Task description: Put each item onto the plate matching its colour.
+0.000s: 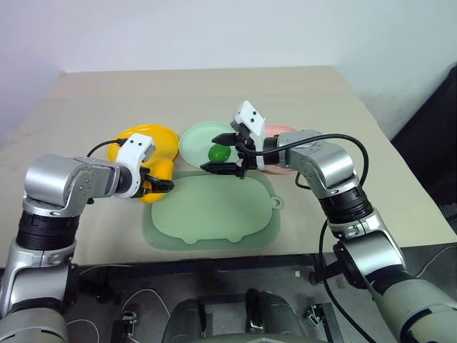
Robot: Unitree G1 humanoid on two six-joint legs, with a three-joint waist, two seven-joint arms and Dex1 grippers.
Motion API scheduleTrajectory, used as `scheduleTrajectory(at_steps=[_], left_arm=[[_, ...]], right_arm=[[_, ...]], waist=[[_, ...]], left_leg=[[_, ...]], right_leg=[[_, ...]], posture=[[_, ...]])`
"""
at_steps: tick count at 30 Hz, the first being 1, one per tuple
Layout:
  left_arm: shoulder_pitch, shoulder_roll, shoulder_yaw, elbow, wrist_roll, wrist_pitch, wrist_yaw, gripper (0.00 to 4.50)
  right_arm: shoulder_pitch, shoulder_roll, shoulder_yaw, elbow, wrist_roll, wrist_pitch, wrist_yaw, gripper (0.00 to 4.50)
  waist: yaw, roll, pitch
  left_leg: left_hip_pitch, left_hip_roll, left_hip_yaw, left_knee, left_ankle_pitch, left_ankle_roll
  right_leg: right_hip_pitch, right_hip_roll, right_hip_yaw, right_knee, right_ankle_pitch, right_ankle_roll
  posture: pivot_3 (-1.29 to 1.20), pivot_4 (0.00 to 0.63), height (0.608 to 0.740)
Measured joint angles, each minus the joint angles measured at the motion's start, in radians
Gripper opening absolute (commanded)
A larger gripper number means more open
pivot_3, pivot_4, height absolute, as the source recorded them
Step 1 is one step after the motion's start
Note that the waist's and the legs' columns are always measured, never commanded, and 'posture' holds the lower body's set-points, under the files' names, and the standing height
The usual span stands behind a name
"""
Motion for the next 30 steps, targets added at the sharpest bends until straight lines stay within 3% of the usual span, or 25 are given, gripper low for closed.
scheduleTrajectory(at_steps=[9, 16, 30], left_arm=[[0.02, 0.114, -0.032, 0.045, 0.086, -0.236, -0.072, 3.56], [0.06, 0.125, -0.052, 0.162, 0.168, -0.384, -0.097, 3.56], [0.017, -0.048, -0.019, 0.46, 0.3, -0.685, -0.044, 3.56]], right_arm=[[-0.016, -0.034, 0.0, 0.025, -0.001, -0.02, 0.032, 4.5], [-0.016, -0.065, 0.0, 0.024, -0.001, -0.02, 0.047, 4.5], [-0.015, -0.099, -0.002, -0.033, 0.004, 0.018, 0.05, 4.5]], waist=[[0.0, 0.0, 0.0], [0.002, 0.0, 0.0], [0.003, -0.001, 0.0]], left_leg=[[-0.001, 0.0, 0.001, -0.001, 0.0, 0.0], [-0.001, 0.0, 0.001, -0.001, 0.0, 0.0], [-0.001, 0.0, 0.001, 0.0, 0.0, 0.0]], right_leg=[[-0.001, 0.0, 0.0, -0.001, 0.0, 0.0], [-0.002, 0.0, 0.0, -0.001, 0.0, 0.0], [-0.001, 0.0, 0.0, 0.0, 0.001, 0.001]], posture=[[0.0, 0.15, 0.74], [0.0, 0.15, 0.74], [0.0, 0.15, 0.74]])
